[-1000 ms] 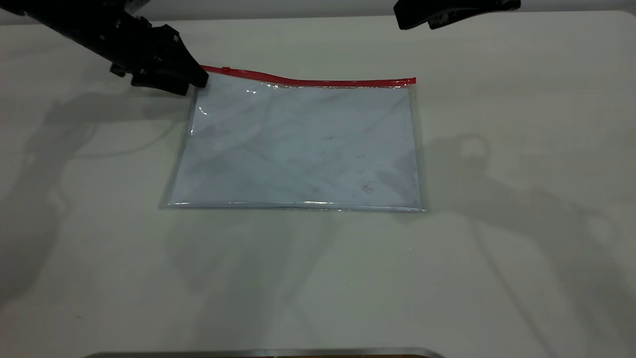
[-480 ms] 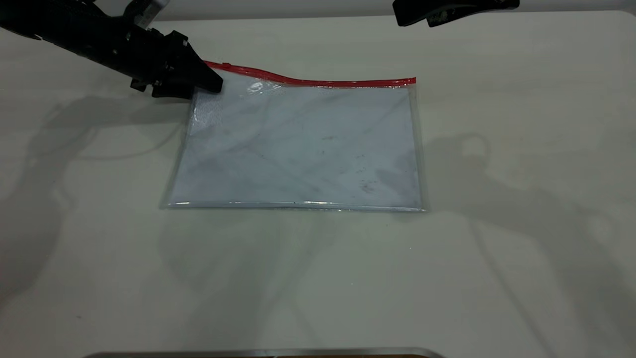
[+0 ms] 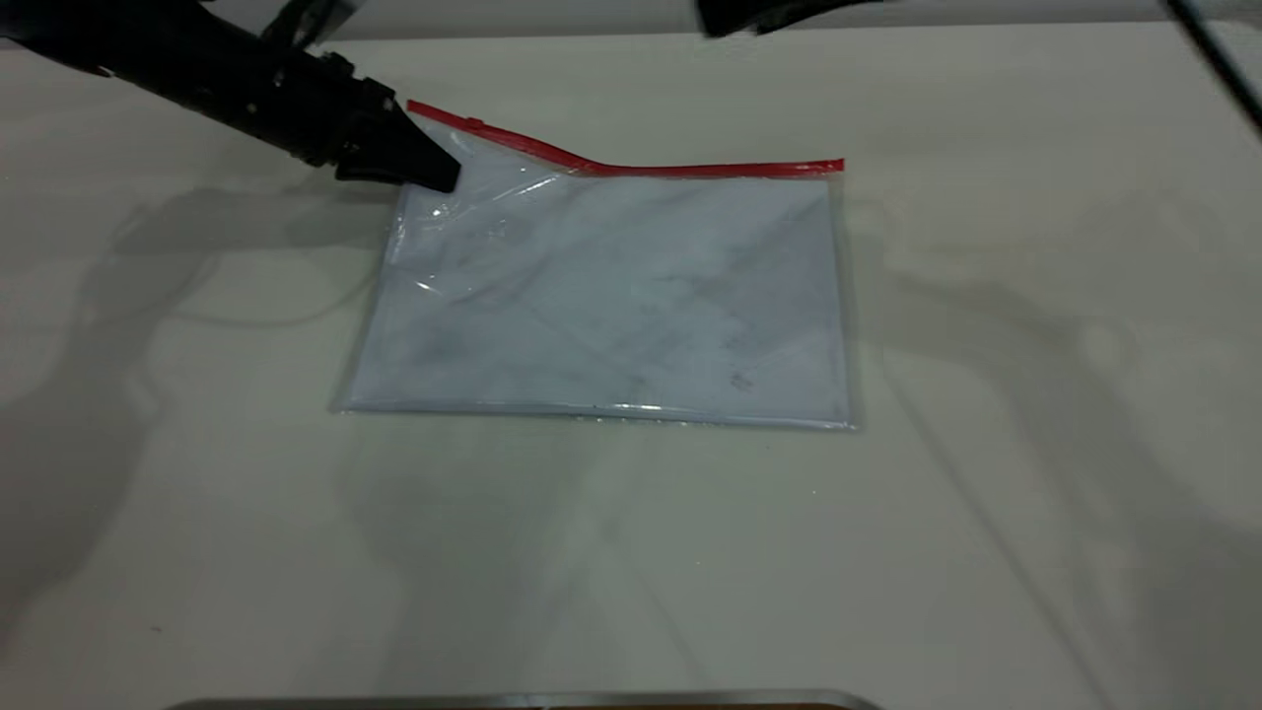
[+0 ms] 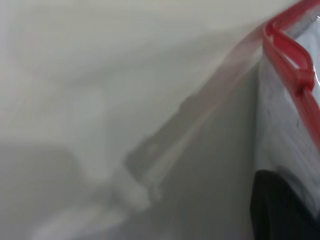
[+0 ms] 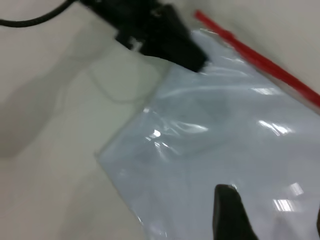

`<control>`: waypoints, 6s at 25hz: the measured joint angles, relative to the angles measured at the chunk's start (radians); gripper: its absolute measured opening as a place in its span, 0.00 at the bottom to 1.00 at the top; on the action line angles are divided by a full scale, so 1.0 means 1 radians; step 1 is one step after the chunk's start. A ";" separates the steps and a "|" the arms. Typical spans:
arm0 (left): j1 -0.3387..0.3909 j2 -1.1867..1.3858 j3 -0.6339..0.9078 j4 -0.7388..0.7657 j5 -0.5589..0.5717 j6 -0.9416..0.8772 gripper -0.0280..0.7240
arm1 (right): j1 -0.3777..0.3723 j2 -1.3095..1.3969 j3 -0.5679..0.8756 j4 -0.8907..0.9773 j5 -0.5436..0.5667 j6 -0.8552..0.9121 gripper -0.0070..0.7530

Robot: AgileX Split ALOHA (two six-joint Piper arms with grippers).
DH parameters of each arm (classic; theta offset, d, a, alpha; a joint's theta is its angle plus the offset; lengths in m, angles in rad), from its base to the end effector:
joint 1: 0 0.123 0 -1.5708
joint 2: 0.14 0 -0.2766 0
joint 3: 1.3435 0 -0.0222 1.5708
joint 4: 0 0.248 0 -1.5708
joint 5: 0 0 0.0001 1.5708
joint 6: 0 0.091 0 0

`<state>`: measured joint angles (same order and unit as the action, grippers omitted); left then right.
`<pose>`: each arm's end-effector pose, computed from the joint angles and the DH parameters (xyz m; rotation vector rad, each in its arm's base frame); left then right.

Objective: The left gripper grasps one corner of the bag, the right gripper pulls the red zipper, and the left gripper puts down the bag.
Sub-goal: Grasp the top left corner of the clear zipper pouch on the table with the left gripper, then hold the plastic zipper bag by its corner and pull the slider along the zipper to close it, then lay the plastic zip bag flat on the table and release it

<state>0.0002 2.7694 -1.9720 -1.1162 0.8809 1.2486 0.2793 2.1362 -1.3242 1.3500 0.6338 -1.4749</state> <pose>0.4955 -0.0630 -0.0193 0.6023 2.4423 -0.9180 0.3957 0.1683 0.1284 -0.7990 2.2533 0.7987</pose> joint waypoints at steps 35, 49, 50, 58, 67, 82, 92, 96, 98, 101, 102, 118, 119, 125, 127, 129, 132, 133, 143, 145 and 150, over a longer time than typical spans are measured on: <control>-0.106 -0.039 -0.007 0.062 0.170 0.635 0.11 | 0.079 0.552 -0.605 0.075 0.213 -0.115 0.60; -0.106 -0.039 -0.007 0.060 0.150 0.635 0.11 | 0.080 0.552 -0.605 0.066 0.208 -0.115 0.52; -0.107 -0.039 -0.007 0.058 0.150 0.635 0.11 | 0.080 0.552 -0.605 0.064 0.206 -0.115 0.51; -0.107 -0.039 -0.007 0.048 0.144 0.635 0.11 | 0.080 0.552 -0.605 0.063 0.195 -0.115 0.45; -0.107 -0.039 -0.007 0.033 0.144 0.635 0.11 | 0.080 0.552 -0.605 0.048 0.178 -0.134 0.07; -0.033 -0.035 -0.004 -0.167 0.244 0.635 0.11 | 0.046 0.548 -0.614 0.088 0.184 -0.164 0.05; 0.026 -0.035 -0.003 -0.317 0.267 0.639 0.11 | -0.023 0.548 -0.614 0.013 0.170 -0.168 0.05; 0.042 -0.035 -0.003 -0.386 0.267 0.642 0.11 | -0.052 0.550 -0.614 -0.016 0.167 -0.167 0.05; 0.047 -0.035 -0.003 -0.404 0.267 0.642 0.11 | -0.065 0.556 -0.614 -0.040 0.166 -0.164 0.05; 0.052 -0.035 -0.002 -0.420 0.268 0.643 0.11 | -0.091 0.579 -0.614 -0.093 0.167 -0.136 0.05; 0.054 -0.035 -0.002 -0.422 0.267 0.645 0.11 | -0.100 0.592 -0.614 -0.111 0.167 -0.123 0.05; 0.057 -0.035 -0.001 -0.443 0.266 0.665 0.11 | -0.201 0.623 -0.614 -0.343 0.270 0.051 0.05; 0.057 -0.035 -0.001 -0.443 0.266 0.665 0.11 | -0.202 0.623 -0.614 -0.352 0.277 0.060 0.05; 0.057 -0.035 -0.001 -0.441 0.266 0.667 0.11 | -0.202 0.623 -0.614 -0.381 0.321 0.091 0.05; 0.057 -0.035 -0.001 -0.441 0.267 0.667 0.11 | -0.202 0.623 -0.614 -0.387 0.331 0.094 0.05; 0.057 -0.035 -0.001 -0.441 0.268 0.667 0.11 | -0.204 0.623 -0.614 -0.402 0.347 0.097 0.05; 0.057 -0.035 0.000 -0.436 0.272 0.667 0.11 | -0.206 0.622 -0.615 -0.425 0.368 0.130 0.06; 0.057 -0.035 0.000 -0.433 0.273 0.667 0.11 | -0.206 0.622 -0.615 -0.428 0.372 0.140 0.06; 0.058 -0.035 0.001 -0.417 0.276 0.635 0.11 | -0.209 0.594 -0.614 -0.471 0.382 0.177 0.18; 0.060 -0.035 0.001 -0.401 0.271 0.614 0.11 | -0.213 0.568 -0.613 -0.450 0.378 0.177 0.30; 0.037 -0.028 0.001 -0.327 0.252 0.476 0.11 | -0.214 0.431 -0.626 -0.310 0.444 0.174 0.55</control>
<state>0.0372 2.7414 -1.9713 -1.4430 1.1327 1.7245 0.0651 2.5673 -1.9498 1.0398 1.0779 -1.3005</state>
